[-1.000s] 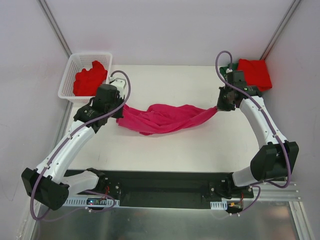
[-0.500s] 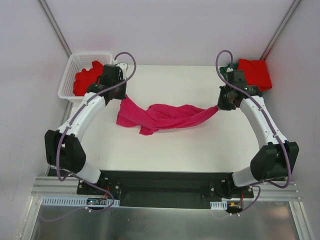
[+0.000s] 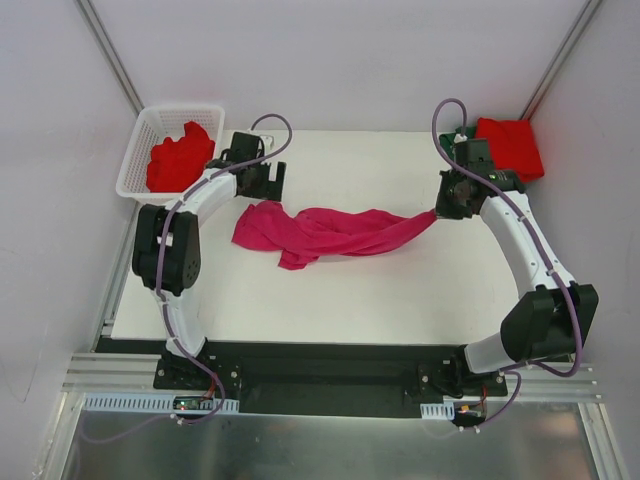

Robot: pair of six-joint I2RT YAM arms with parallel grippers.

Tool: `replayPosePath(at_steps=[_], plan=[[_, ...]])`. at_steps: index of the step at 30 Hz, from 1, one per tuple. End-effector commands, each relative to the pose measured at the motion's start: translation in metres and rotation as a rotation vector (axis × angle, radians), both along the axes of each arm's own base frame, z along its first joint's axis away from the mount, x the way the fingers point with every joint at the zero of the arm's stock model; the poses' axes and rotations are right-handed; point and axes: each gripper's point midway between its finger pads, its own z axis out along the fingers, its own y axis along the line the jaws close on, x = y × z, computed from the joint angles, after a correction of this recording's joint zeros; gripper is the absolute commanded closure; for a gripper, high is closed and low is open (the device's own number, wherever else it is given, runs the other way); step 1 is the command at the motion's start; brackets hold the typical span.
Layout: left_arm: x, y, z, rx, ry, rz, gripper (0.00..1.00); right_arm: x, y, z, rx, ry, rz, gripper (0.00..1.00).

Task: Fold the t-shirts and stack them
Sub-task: Flatten out the tshirt

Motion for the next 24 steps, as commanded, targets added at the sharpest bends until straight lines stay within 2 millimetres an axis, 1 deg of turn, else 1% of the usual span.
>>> replayPosePath(at_steps=[1,2,4,5,6,7,8,9,10,11,12,13,15,16,18,19,20,24], plan=[[0.001,0.004,0.04,-0.035,-0.12,0.025,0.01,0.008,0.001,0.019,-0.009,-0.052,0.009,0.99],[-0.009,0.009,0.041,-0.03,-0.122,0.034,0.01,0.008,0.001,0.019,-0.007,-0.052,0.009,0.99],[-0.018,0.012,0.041,-0.03,-0.118,0.042,0.01,0.009,0.003,0.016,0.0,-0.046,0.01,0.99],[-0.027,0.015,0.037,-0.037,-0.104,0.054,0.01,0.01,0.004,0.016,0.006,-0.045,0.013,0.99],[-0.031,0.015,0.035,-0.044,-0.099,0.06,0.01,0.01,0.005,0.015,0.006,-0.043,0.016,0.99],[-0.039,0.017,0.027,-0.044,-0.081,0.063,0.01,0.01,0.005,0.014,0.005,-0.04,0.016,0.99],[-0.044,0.017,0.032,-0.06,-0.09,0.073,0.01,0.01,0.005,0.014,0.004,-0.039,0.018,0.99],[-0.048,0.017,0.031,-0.067,-0.088,0.076,0.01,0.01,0.005,0.013,0.004,-0.039,0.018,0.99],[-0.054,0.018,0.024,-0.069,-0.081,0.079,0.01,0.01,0.004,0.013,0.003,-0.037,0.019,0.99],[-0.056,0.018,0.029,-0.079,-0.095,0.083,0.01,0.01,0.005,0.013,0.002,-0.037,0.022,0.99],[-0.059,0.02,0.027,-0.078,-0.094,0.085,0.01,0.01,0.004,0.013,0.0,-0.038,0.018,0.99],[-0.064,0.02,0.02,-0.076,-0.082,0.085,0.02,0.01,0.004,0.012,0.0,-0.035,0.018,0.99],[-0.064,0.02,0.017,-0.079,-0.083,0.092,0.03,0.011,0.005,0.012,0.004,-0.036,0.022,0.99],[-0.065,0.021,0.012,-0.078,-0.073,0.094,0.05,0.01,0.005,0.013,0.006,-0.037,0.023,0.99],[-0.062,0.02,0.01,-0.086,-0.088,0.097,0.12,0.01,0.005,0.012,0.005,-0.035,0.024,0.99],[-0.063,0.021,0.006,-0.085,-0.085,0.099,0.16,0.01,0.005,0.012,0.003,-0.034,0.023,0.99],[-0.06,0.021,0.007,-0.09,-0.096,0.099,0.24,0.011,0.005,0.013,0.003,-0.037,0.022,0.99],[-0.053,0.023,0.006,-0.094,-0.118,0.099,0.31,0.01,0.005,0.012,0.001,-0.034,0.023,0.99]])
